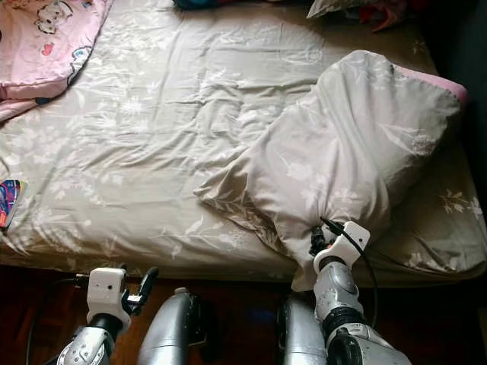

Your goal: Clean up the room

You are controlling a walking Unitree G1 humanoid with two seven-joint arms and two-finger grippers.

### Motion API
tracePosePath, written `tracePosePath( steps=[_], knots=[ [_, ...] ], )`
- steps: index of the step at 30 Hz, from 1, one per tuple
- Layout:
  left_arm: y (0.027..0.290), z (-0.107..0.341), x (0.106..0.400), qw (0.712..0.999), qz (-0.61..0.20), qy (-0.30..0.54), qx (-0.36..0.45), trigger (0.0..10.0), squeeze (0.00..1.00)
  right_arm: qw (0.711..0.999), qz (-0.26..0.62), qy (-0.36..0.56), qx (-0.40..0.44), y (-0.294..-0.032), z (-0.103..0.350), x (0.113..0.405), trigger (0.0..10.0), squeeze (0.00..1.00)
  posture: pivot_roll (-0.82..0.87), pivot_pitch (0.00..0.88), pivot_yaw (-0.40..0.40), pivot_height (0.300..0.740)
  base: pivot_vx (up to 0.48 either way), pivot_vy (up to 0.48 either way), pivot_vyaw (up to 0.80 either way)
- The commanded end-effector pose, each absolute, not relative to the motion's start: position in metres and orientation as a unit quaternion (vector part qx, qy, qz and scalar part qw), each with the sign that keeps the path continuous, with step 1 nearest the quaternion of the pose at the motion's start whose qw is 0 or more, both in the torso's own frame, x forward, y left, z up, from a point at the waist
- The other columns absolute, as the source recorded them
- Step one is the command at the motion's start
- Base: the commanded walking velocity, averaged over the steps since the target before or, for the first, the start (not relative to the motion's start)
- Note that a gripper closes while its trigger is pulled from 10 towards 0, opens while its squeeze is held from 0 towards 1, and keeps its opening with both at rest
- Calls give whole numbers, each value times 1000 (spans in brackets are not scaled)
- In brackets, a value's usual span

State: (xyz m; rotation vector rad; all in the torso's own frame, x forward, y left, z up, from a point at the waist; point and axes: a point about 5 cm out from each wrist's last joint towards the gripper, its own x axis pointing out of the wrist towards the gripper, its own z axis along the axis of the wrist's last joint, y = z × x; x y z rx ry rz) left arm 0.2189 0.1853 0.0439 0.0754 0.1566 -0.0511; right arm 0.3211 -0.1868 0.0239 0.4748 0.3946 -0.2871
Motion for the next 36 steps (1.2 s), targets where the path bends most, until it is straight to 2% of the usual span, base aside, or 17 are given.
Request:
tracePosePath(
  steps=[1, 25, 36],
  knots=[
    [187, 38, 212, 993, -24, 101, 48, 10000, 0, 927, -122, 261, 238, -167, -1, 303, 0, 0, 73, 404, 114, 646, 0, 0, 0],
    [185, 38, 227, 994, -21, 97, 47, 10000, 0, 930, -125, 260, 228, -171, 0, 304, 0, 0, 38, 344, 94, 646, 0, 0, 0],
    [181, 35, 244, 995, -15, 92, 40, 10000, 0, 934, -157, 253, 198, -191, 5, 305, 0, 0, -18, 282, 79, 646, 0, 0, 0]
  ],
)
